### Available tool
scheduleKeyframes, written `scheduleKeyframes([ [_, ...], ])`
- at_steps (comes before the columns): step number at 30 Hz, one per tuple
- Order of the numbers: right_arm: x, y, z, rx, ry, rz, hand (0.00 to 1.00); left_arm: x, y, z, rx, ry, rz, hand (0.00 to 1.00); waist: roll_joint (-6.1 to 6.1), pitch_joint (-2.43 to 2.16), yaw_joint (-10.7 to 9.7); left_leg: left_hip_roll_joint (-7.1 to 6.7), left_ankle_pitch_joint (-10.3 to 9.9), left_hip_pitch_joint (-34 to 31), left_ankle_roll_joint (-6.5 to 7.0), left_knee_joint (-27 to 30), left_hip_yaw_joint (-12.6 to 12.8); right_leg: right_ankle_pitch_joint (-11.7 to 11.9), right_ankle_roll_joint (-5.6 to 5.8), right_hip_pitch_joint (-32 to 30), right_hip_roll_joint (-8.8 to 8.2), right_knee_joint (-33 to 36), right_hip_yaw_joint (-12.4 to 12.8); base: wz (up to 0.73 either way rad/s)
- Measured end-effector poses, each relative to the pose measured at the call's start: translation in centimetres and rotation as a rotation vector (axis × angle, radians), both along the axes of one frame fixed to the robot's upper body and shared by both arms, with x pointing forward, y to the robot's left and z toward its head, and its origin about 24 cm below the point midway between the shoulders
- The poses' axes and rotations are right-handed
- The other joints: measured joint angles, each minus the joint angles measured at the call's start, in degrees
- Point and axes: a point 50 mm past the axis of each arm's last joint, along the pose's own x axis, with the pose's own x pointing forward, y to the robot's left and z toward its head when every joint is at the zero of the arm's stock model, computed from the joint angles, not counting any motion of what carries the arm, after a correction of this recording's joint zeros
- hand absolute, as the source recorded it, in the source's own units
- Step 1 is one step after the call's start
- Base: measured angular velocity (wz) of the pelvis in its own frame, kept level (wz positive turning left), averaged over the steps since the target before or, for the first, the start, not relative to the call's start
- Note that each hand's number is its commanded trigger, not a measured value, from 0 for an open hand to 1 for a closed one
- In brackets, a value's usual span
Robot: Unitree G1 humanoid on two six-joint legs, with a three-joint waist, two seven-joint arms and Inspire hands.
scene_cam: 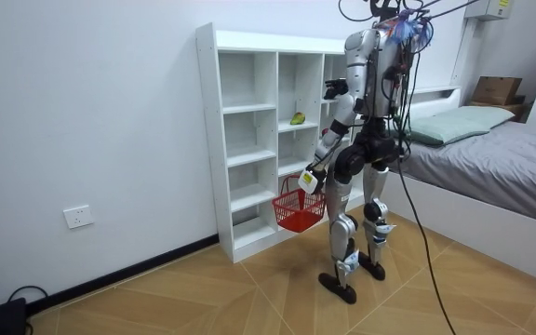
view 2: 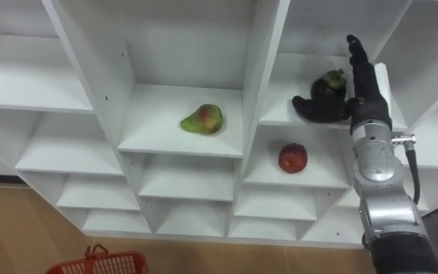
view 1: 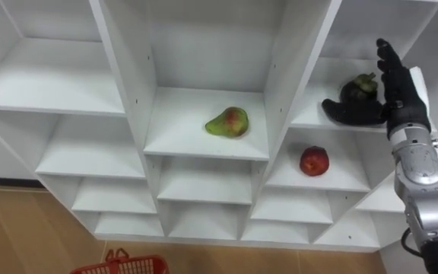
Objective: Collect fruits from the closet
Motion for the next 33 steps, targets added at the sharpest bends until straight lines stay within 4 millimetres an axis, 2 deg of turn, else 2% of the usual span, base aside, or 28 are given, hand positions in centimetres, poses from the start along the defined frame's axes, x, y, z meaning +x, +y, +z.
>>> scheduleKeyframes([
  [3,-0.3,-0.6,-1.0,0.016,0.042,-0.028,0.00,-0.1,0.1,0.0,0.000,0.001,0.013,1.00,-0.29,-0.06,0.06,-0.02,0.00,0.13,0.00,0.02,0.00,0.00,0.00,-0.10,-0.03,-0.06,0.02,0.00],
  [17,-0.5,-1.2,-1.5,0.083,0.041,-0.038,0.00,-0.3,0.1,-0.1,-0.002,0.016,0.027,1.00,-0.71,0.01,0.27,-0.04,0.01,0.19,0.02,0.02,-0.02,0.00,0.01,0.00,-0.03,-0.18,-0.08,0.00],
  [18,-0.5,-1.2,-1.6,0.102,0.043,-0.034,0.03,0.0,0.1,0.0,-0.002,0.010,0.025,1.00,-0.69,0.03,0.36,-0.02,0.01,0.17,0.02,0.02,-0.03,0.00,0.00,0.02,-0.03,-0.21,-0.10,0.00],
  [19,-0.5,-1.3,-1.7,0.105,0.048,-0.032,0.55,0.0,0.1,0.0,-0.001,0.012,0.025,1.00,-0.59,0.10,0.38,-0.02,0.01,0.20,0.02,0.02,-0.01,0.00,0.00,0.07,-0.02,-0.22,-0.10,0.00],
  [21,-0.6,-1.3,-2.0,0.107,0.058,-0.029,1.00,-0.1,0.2,0.0,-0.001,0.017,0.025,1.00,-0.53,0.10,0.43,-0.02,0.00,0.51,0.02,0.01,-0.02,0.00,0.01,0.37,-0.03,-0.25,-0.13,0.00],
  [24,-0.3,-1.6,-2.0,0.112,0.065,-0.035,1.00,0.0,0.2,0.0,-0.001,0.024,0.027,1.00,-0.58,0.07,0.39,-0.01,-0.04,0.82,0.02,-0.03,-0.01,-0.02,0.02,0.69,-0.01,-0.33,-0.11,0.00],
  [27,-0.3,-2.9,-1.9,0.109,0.071,-0.068,1.00,0.0,0.2,0.0,0.000,0.027,0.026,1.00,-0.55,-0.01,0.40,0.02,-0.04,0.96,0.02,-0.04,-0.01,-0.01,0.02,0.80,0.03,-0.28,-0.10,0.00],
  [33,-0.1,-3.4,-1.9,0.116,0.073,-0.082,1.00,-0.1,0.2,0.0,0.001,0.028,0.026,1.00,-0.53,-0.17,0.22,0.06,-0.04,1.10,0.01,-0.02,0.01,0.00,0.01,0.90,0.07,-0.23,-0.11,0.00],
])
